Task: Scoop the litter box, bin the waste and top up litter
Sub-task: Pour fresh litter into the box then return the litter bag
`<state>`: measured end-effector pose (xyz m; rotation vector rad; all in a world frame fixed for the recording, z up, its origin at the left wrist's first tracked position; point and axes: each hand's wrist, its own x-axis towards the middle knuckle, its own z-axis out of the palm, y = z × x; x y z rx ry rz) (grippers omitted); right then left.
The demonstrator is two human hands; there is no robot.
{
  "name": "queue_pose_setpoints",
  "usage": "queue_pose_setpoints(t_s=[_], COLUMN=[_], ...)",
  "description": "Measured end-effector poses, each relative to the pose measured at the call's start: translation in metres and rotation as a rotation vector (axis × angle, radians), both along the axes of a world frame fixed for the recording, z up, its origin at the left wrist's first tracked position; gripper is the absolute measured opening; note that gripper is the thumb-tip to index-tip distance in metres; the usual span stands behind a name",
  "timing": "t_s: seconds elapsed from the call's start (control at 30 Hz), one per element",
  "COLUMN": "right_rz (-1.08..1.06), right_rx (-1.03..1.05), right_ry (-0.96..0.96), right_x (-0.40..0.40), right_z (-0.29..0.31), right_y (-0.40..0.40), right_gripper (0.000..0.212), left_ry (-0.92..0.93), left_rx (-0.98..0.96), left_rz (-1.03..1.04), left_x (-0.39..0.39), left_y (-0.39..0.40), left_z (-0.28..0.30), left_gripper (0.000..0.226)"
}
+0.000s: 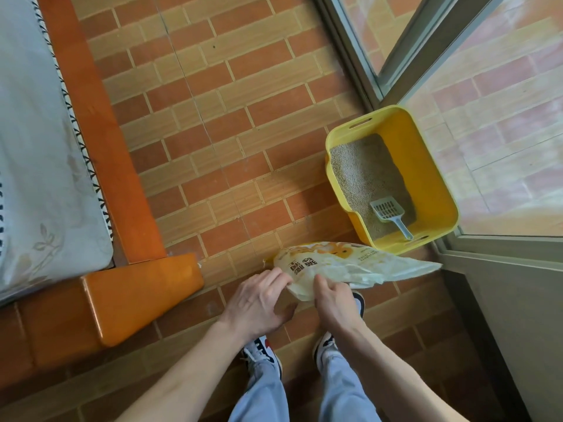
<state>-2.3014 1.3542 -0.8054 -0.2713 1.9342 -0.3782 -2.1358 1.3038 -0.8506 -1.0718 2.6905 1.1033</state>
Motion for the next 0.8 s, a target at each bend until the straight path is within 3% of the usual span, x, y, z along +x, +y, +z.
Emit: queue_pose_setpoints(t_s=[0.17,0.3,0.37,0.47,0.53,0.63,0.8], right_rz=[-0.052,-0.1,-0.112,-0.14,-0.115,0.109,0.236], right_rx=[-0.099,-0.123,-0.145,-0.109,-0.083,0.013,0.118], right_ry=[-0.127,-0.175,-0.144,-0.039,0.016,0.182,0.45], right_x=[-0.014,-0.033,-0.04,-0.044,-0.04,-0.025,-0.024], right_z=[0.047,0.075,0.081,0.086,0.093,0.1,0.079], right_y=[0.008,0.011,0.011,0.011,0.011,0.013,0.004], right_gripper=[0.039,0.043,0.042,0.049,0.067,0.086,0.082], left_ry=[0.016,0.136,0.162,0.164,0.145,0.149,0.133], left_rx=[-0.029,-0.144,-0.185,-0.22,-0.214,-0.238,-0.243], left_rz=[-0.004,-0.038,-0.05,-0.003,0.035,0.076,0.073], left_x=[-0.016,-0.031,-0.038,-0.049,-0.057,-0.071,-0.082], left_y=[0.002,0.005,0.007,0.01,0.012,0.019,0.03], left_z=[-0.006,-0.012,-0.009,-0.006,0.0,0.008,0.021], left_gripper=[0.039,0.007,0.011,0.024,0.029,0.021,0.012])
